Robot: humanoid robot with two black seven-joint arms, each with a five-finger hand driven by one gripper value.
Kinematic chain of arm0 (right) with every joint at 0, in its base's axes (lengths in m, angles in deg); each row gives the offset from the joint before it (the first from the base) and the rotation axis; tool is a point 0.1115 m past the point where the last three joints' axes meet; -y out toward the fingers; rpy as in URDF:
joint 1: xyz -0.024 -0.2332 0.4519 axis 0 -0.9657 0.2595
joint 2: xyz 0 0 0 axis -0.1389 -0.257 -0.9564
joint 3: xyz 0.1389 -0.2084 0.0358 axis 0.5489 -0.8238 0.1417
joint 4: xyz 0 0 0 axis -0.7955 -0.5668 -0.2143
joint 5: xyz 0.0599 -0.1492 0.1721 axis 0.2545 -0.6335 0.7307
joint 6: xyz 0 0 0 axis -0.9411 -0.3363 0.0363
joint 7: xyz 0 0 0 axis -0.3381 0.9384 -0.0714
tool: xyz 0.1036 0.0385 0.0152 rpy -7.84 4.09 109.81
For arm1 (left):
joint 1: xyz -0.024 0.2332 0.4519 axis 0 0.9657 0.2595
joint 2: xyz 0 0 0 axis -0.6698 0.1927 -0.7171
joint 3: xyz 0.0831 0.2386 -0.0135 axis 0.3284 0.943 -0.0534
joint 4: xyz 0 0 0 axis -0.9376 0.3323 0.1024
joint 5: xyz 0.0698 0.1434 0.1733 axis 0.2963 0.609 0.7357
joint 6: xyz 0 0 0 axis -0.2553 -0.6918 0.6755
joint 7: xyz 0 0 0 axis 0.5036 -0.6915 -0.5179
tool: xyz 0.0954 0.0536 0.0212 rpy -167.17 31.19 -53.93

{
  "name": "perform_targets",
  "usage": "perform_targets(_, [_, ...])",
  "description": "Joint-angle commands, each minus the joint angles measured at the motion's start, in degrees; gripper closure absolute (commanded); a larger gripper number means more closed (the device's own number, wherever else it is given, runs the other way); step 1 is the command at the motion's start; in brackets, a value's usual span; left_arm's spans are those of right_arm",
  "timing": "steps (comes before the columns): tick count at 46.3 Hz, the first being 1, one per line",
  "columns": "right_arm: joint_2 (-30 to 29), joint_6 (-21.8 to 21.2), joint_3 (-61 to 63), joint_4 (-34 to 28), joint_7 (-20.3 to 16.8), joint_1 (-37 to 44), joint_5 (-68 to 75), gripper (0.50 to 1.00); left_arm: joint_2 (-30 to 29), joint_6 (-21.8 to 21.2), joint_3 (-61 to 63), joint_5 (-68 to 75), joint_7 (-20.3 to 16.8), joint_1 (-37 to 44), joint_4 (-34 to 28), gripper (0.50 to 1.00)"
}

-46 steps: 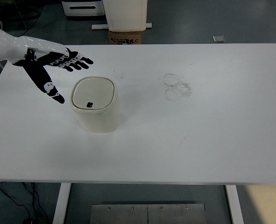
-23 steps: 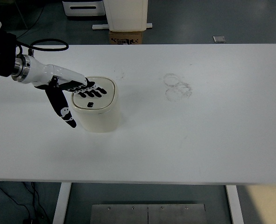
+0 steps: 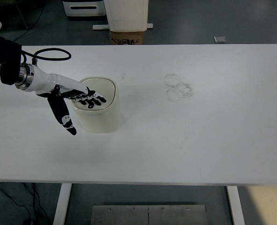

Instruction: Open trash can

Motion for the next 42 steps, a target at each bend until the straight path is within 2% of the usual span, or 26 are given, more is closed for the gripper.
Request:
perform_targets(1, [0.00,-0.07,0.00,0.00,0.00,-0.02,0.03,0.509,0.04,0.03,0.26,0.10,0.03,0.08,0.17,0.500])
perform_targets(18, [0.00,0.01,0.00,0.00,0.00,-0.02,0.03,0.509,-3.21,0.03,-0.71,-4.38,0.03,-12.30,-0.97,0.500])
perform_targets(27, [0.00,-0.07,0.00,0.00,0.00,-0.02,0.03,0.509,-2.69,0.03,-6.50,-11.22,-0.77,-11.52,-3.88,0.500])
perform_targets(31, [0.00,0.01,0.00,0.00,0.00,-0.02,-0.06,0.509,-2.34,-6.21,-9.40,-18.07,-0.85,-10.11,-4.40,0.500])
perform_targets(35, [0.00,0.01,0.00,0.00,0.00,-0.02,0.03,0.509,-1.29,-12.02,-11.95,-24.32,-1.64,-7.13,-8.09,0.500])
perform_targets(39, [0.00,0.01,0.00,0.00,0.00,-0.02,-0.06,0.509,-0.32,-15.72,-15.46,-30.03,-6.81,-2.83,-11.87,0.500])
perform_targets(42, [0.00,0.01,0.00,0.00,0.00,-0.02,0.03,0.509,-0.23,-16.07,-18.89,-34.42,-11.74,1.39,-14.77,0.500])
